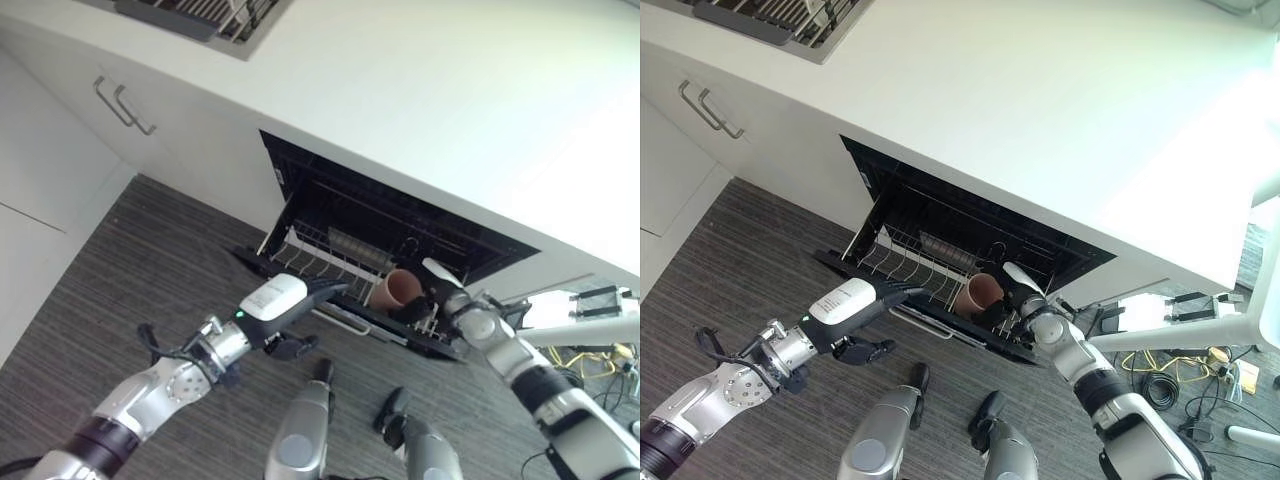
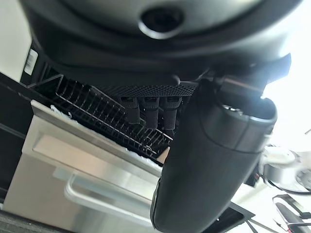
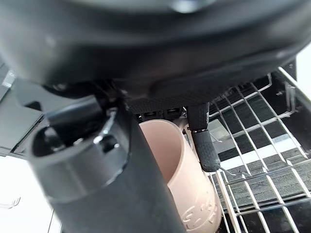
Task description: Place the dishes in the dishwasher.
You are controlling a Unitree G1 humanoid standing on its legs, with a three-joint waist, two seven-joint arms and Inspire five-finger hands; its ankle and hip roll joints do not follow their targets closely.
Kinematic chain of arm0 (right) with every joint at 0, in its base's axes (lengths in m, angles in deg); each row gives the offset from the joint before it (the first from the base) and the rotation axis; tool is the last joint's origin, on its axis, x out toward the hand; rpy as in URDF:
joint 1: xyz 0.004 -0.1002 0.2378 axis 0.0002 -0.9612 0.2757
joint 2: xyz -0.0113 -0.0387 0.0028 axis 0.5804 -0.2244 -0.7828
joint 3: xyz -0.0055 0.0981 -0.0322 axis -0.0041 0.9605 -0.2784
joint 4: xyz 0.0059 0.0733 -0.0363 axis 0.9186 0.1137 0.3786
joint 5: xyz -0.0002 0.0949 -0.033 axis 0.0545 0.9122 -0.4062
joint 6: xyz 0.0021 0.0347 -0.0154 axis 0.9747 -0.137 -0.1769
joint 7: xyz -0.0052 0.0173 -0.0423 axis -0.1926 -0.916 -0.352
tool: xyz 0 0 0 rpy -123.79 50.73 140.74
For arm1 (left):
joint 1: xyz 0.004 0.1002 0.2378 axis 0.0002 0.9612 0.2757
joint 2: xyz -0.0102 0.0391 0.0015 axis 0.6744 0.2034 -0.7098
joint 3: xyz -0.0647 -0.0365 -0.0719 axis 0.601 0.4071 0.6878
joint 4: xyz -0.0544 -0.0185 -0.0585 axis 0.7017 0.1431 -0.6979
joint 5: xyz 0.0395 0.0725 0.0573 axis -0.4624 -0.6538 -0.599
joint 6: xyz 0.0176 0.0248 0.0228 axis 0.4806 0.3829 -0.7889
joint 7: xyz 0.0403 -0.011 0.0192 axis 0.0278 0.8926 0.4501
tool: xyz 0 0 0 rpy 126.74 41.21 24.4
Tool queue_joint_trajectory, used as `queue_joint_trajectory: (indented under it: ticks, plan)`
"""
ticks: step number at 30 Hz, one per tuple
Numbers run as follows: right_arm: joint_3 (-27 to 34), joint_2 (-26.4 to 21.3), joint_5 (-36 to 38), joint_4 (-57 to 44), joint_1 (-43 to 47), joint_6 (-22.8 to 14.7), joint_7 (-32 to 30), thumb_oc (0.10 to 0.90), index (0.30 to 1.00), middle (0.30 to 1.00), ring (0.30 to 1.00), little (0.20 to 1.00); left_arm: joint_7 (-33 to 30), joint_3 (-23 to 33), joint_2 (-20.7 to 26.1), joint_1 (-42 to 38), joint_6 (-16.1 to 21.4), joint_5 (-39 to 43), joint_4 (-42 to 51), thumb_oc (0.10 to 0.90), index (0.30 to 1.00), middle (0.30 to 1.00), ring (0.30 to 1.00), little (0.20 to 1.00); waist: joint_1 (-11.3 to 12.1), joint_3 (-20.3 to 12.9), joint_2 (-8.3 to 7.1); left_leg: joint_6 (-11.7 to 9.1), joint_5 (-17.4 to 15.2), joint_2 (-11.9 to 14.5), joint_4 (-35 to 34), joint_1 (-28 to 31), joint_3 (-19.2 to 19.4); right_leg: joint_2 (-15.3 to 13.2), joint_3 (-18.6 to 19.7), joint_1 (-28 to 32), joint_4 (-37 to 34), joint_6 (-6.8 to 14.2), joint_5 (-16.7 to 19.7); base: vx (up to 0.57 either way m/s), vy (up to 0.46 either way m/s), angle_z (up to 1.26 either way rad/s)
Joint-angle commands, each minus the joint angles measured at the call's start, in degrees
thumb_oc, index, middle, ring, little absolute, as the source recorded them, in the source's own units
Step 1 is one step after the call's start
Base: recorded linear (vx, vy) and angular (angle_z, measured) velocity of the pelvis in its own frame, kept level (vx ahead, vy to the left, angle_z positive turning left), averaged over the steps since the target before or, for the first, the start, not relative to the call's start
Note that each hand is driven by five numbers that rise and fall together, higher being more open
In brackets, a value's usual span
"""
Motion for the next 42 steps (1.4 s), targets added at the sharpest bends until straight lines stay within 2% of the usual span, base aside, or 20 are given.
queue_joint_trajectory:
  ticks: [1,4,5,6,11,19,28,33,34,37,42]
  plan:
    - [-2.4,-0.3,-1.9,-5.3,-1.1,-3.8,0.6,0.800,0.900,0.900,0.900,0.900,-2.4,3.0,-0.8,1.1,3.4,1.4,8.8,0.800,0.900,0.900,0.900,0.900,-0.2,-2.8,0.22,-0.3,-1.8,1.1,-2.0,1.1,2.3,-1.3,4.0,1.4,2.5,3.9,-4.0,0.00,0.005,-0.04]
    - [-2.5,-2.3,-12.1,-8.3,-2.5,-2.8,0.2,0.800,0.900,0.900,0.900,0.900,-3.2,4.1,-0.5,2.4,3.1,1.1,9.2,0.800,0.900,0.900,0.900,0.900,-0.6,-2.9,0.05,-0.2,-2.1,1.2,-2.0,1.5,2.7,-1.2,4.3,1.6,2.5,4.0,-4.1,-0.01,0.005,-0.06]
    - [-3.1,-3.2,-13.7,-10.0,-2.7,-0.9,-1.0,0.800,0.900,0.900,0.900,0.900,-3.8,4.4,0.1,2.7,2.8,1.3,9.5,0.800,0.900,0.900,0.900,0.900,-0.7,-2.9,-0.26,-0.2,-2.5,1.4,-2.0,1.9,2.8,-1.0,4.5,2.0,2.5,4.1,-4.5,-0.03,-0.006,-0.07]
    - [-3.1,-3.5,-13.8,-10.5,-2.7,-0.6,-1.0,0.800,0.900,0.900,0.900,0.900,-4.0,4.6,0.3,2.8,2.7,1.2,9.5,0.800,0.900,0.900,0.900,0.900,-0.8,-3.1,-0.38,-0.2,-2.2,1.4,-2.0,1.5,2.8,-1.0,4.5,1.6,2.5,4.0,-4.2,-0.03,-0.021,-0.06]
    - [-1.9,-5.3,-11.1,-16.0,-6.3,-1.4,-1.1,0.800,0.900,0.900,0.900,0.900,-4.6,6.5,1.2,4.5,1.6,1.4,10.5,0.800,0.900,0.900,0.900,0.900,-1.4,-3.6,-1.63,0.1,-2.7,1.8,-2.0,2.0,3.4,-0.5,4.6,2.1,2.5,4.2,-4.4,-0.04,-0.039,-0.01]
    - [-0.4,-5.5,-7.1,-19.7,-9.2,-3.2,-0.2,0.800,0.900,0.900,0.900,0.900,-3.6,8.5,1.1,7.3,1.9,1.4,11.6,0.800,0.900,0.900,0.900,0.900,-1.4,-5.2,-2.22,-0.1,-3.2,2.1,-2.0,2.8,4.1,-0.4,4.6,2.9,2.5,4.4,-4.9,-0.01,-0.010,-0.02]
    - [0.4,-5.1,-5.6,-21.4,-10.4,-2.2,-0.9,0.800,0.900,0.900,0.900,0.900,-3.0,9.7,0.5,9.0,2.0,1.8,11.9,0.800,0.900,0.900,0.900,0.900,-1.4,-7.2,-2.36,-0.2,-3.6,2.3,-2.0,3.7,4.6,-0.4,4.7,3.7,2.5,4.5,-5.3,0.00,0.001,0.00]
    - [3.5,-5.1,-1.7,-24.0,-13.5,-5.4,-5.1,0.800,0.900,0.900,0.900,0.900,-4.6,10.8,-1.5,11.6,1.1,0.8,11.4,0.800,0.900,0.900,0.900,0.900,-2.4,-8.9,-1.95,-0.3,-4.1,2.5,-2.0,4.5,5.2,-0.5,5.0,4.1,2.5,4.6,-5.7,0.01,0.047,-0.06]
    - [6.0,-5.1,-1.4,-26.3,-15.9,-6.4,-6.2,0.800,0.900,0.900,0.900,0.900,-6.0,11.5,-2.9,13.2,0.6,0.0,10.9,0.800,0.900,0.900,0.900,0.900,-3.1,-9.6,-1.78,-0.2,-4.8,2.5,-2.0,5.4,5.7,-0.6,5.3,4.6,2.5,4.8,-6.1,0.02,0.065,-0.11]
    - [9.7,-5.2,-0.3,-29.0,-19.5,-8.0,-6.9,0.800,0.900,0.900,0.900,0.900,-7.5,13.0,-4.7,15.4,-0.3,-0.9,10.5,0.800,0.900,0.900,0.900,0.900,-4.5,-11.1,-1.51,-0.1,-5.0,2.7,-2.0,5.7,6.6,-0.7,5.7,4.3,2.5,4.7,-6.0,0.01,0.047,-0.20]
    - [12.1,-5.1,1.0,-31.1,-22.5,-11.4,-7.3,0.800,0.900,0.900,0.900,0.900,-9.9,13.2,-6.3,17.2,-0.8,-1.5,8.9,0.800,0.900,0.900,0.900,0.900,-6.2,-12.5,-0.56,-0.1,-5.8,2.8,-2.0,7.0,7.7,-0.9,6.3,4.7,2.5,4.8,-6.6,0.00,0.043,-0.15]
